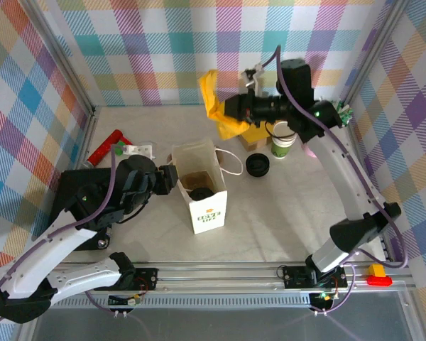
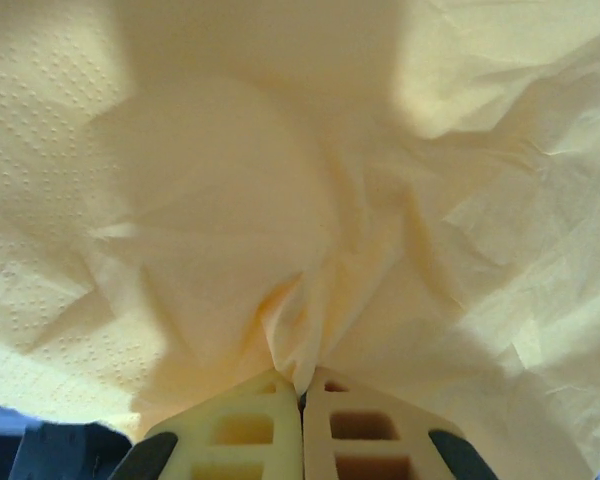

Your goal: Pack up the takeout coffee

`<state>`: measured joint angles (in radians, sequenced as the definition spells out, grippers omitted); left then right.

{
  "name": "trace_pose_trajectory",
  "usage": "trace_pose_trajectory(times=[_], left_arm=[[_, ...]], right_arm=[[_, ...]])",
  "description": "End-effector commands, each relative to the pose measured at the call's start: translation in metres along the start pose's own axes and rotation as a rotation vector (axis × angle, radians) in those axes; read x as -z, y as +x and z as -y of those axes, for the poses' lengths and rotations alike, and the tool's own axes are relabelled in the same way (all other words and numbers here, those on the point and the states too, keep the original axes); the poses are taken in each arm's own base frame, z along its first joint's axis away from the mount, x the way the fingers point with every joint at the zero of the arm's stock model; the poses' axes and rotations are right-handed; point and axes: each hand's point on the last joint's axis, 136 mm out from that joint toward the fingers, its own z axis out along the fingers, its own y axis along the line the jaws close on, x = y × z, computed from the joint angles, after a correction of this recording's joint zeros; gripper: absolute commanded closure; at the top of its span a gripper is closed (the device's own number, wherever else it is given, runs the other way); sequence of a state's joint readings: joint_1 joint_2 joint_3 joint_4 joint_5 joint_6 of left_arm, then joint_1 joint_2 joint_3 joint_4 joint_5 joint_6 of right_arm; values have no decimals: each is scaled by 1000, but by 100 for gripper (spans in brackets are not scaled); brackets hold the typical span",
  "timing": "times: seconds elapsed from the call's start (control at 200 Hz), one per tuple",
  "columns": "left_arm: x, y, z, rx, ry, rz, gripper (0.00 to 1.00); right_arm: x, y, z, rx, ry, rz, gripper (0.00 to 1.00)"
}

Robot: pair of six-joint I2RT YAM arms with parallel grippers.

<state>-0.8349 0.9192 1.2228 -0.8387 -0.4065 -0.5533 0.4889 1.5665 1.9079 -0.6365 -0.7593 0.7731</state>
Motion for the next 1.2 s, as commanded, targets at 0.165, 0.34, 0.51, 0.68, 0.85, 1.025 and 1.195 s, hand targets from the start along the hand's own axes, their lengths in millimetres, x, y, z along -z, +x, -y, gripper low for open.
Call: trace_pose_trajectory(times=[0.165, 0.34, 0.51, 0.68, 0.85, 1.025, 1.195], left_arm=[[21, -8, -26, 77, -34, 97, 49], [24, -9, -28, 83, -29, 110, 49], [24, -8, -26, 92, -14, 108, 50], [23, -7, -26, 92, -14, 103, 50], [21, -5, -26, 89, -18, 99, 50], [20, -4, -27, 83, -21, 99, 50], [18, -2, -27, 81, -18, 98, 50]], right_arm=[[9, 54, -46, -17, -174, -83, 100], [-11, 79, -42, -36, -183, -149, 100], [-35, 94, -6, -63, -34, -151, 100], [-58, 107, 32, -90, 101, -187, 100], [-71, 120, 76, -102, 303, -204, 100], [-69, 132, 114, -36, 580, -171, 100], [-72, 144, 131, 26, 737, -165, 100]])
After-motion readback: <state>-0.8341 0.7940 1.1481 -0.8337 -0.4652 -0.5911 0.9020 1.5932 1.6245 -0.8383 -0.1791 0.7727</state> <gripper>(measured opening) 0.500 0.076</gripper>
